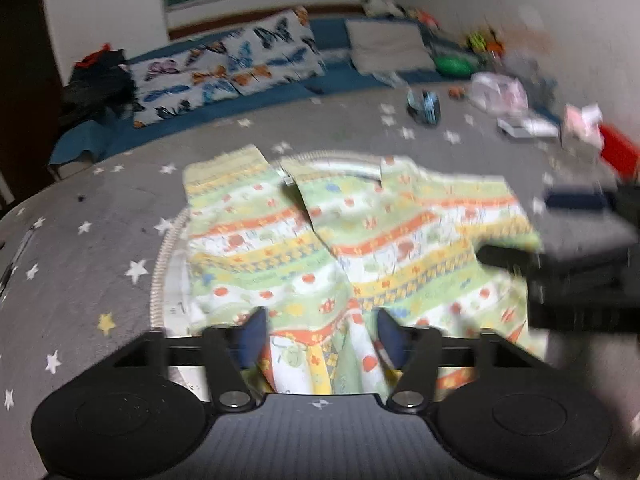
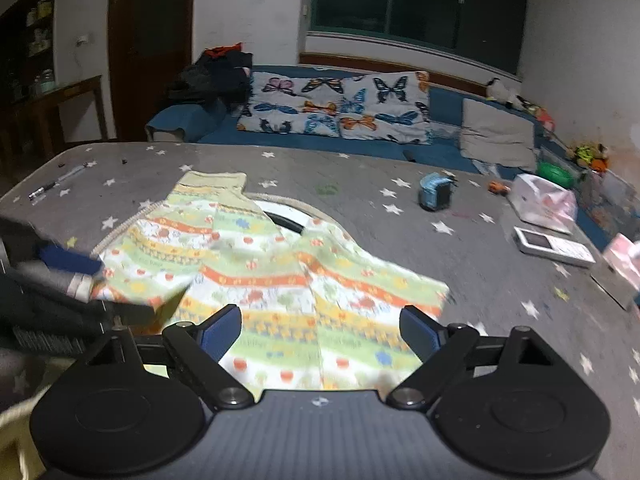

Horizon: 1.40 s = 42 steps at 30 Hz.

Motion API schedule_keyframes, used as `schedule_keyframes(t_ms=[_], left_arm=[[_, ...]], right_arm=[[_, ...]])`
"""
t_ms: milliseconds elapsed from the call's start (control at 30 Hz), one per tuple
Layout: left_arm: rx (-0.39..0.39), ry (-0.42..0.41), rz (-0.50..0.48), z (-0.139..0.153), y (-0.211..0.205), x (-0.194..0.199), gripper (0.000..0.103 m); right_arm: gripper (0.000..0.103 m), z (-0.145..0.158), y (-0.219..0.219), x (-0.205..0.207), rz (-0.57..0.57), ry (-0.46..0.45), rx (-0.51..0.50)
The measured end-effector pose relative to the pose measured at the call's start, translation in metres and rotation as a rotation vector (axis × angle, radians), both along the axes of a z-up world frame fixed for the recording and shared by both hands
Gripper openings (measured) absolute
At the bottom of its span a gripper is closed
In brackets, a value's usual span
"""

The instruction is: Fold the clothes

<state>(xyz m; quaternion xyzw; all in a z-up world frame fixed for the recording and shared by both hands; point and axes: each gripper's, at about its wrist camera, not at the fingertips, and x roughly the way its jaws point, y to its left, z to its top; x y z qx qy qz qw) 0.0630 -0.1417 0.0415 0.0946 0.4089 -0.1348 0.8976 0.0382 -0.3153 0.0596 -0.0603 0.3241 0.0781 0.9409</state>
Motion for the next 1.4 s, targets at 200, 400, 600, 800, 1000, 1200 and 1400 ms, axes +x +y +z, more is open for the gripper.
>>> schedule_keyframes(t_ms=[200, 400, 600, 800, 1000, 1200, 1400], left_arm=[[-0.015, -0.008, 0.007, -0.004, 0.018, -0.005, 0.008], [-0.052, -0.03, 0.084, 0.001, 0.046, -0.021, 0.007], [-0.095, -0.006, 0.136, 0.002, 0.068, -0.029, 0.008], [-0.074, -0.042, 0.116, 0.016, 0.061, -0.021, 0.035], [-0.029, -0.093, 0.059, 0.024, 0.038, 0.004, 0.053], [0.047, -0.028, 0.001, 0.001, 0.018, 0.036, 0.03], [0.019, -0.04, 0.075, -0.004, 0.041, 0.029, 0.003]], right_arm=[[0.078, -0.004, 0.015, 0.05, 0.067, 0.015, 0.025], [0.076, -0.02, 0.038, 0.097, 0.123, 0.044, 0.018], [0.067, -0.041, 0.052, 0.127, 0.147, 0.089, 0.002], [0.018, -0.044, 0.044, 0.128, 0.138, 0.109, 0.073], [0.004, -0.029, 0.027, 0.118, 0.106, 0.078, 0.102], [0.003, -0.019, 0.021, 0.109, 0.082, 0.047, 0.052], [0.003, -0.001, -0.009, 0.079, 0.019, -0.017, 0.048]])
